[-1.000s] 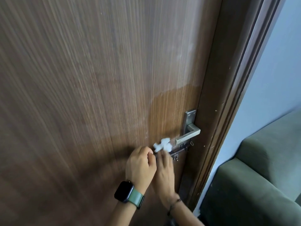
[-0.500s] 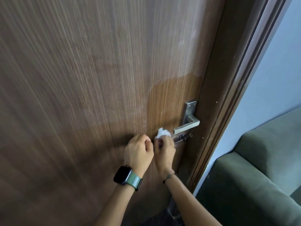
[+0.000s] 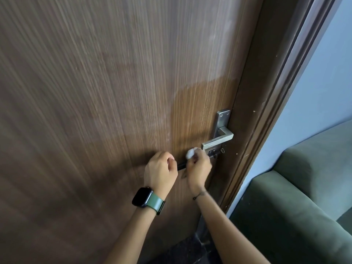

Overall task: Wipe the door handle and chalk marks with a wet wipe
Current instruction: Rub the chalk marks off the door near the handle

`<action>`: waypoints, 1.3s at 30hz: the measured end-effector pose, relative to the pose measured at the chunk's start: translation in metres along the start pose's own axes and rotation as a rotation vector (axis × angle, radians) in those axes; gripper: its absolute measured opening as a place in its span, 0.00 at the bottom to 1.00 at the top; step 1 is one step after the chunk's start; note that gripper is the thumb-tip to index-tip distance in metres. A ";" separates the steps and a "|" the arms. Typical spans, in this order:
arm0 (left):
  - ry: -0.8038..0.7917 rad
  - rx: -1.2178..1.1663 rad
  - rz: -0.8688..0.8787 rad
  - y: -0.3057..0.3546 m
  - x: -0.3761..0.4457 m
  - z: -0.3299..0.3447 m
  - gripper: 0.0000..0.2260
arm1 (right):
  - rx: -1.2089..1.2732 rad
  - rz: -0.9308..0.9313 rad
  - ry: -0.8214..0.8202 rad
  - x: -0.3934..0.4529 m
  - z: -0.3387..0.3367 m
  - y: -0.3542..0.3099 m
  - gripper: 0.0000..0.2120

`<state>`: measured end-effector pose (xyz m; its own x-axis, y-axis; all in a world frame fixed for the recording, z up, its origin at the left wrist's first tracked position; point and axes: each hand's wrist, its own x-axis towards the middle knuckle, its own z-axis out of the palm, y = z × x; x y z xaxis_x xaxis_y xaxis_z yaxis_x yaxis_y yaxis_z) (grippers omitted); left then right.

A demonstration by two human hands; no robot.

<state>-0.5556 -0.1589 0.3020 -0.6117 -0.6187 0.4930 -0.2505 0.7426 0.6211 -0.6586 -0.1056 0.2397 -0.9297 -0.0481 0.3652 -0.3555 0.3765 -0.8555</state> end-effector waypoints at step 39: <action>-0.053 -0.047 -0.082 0.006 -0.013 0.020 0.11 | -0.215 -0.625 -0.241 -0.009 -0.016 0.020 0.04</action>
<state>-0.5639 -0.1410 0.2872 -0.6301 -0.6612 0.4071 -0.2666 0.6766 0.6864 -0.6553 -0.0824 0.2253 -0.5618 -0.5095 0.6518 -0.8262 0.3852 -0.4111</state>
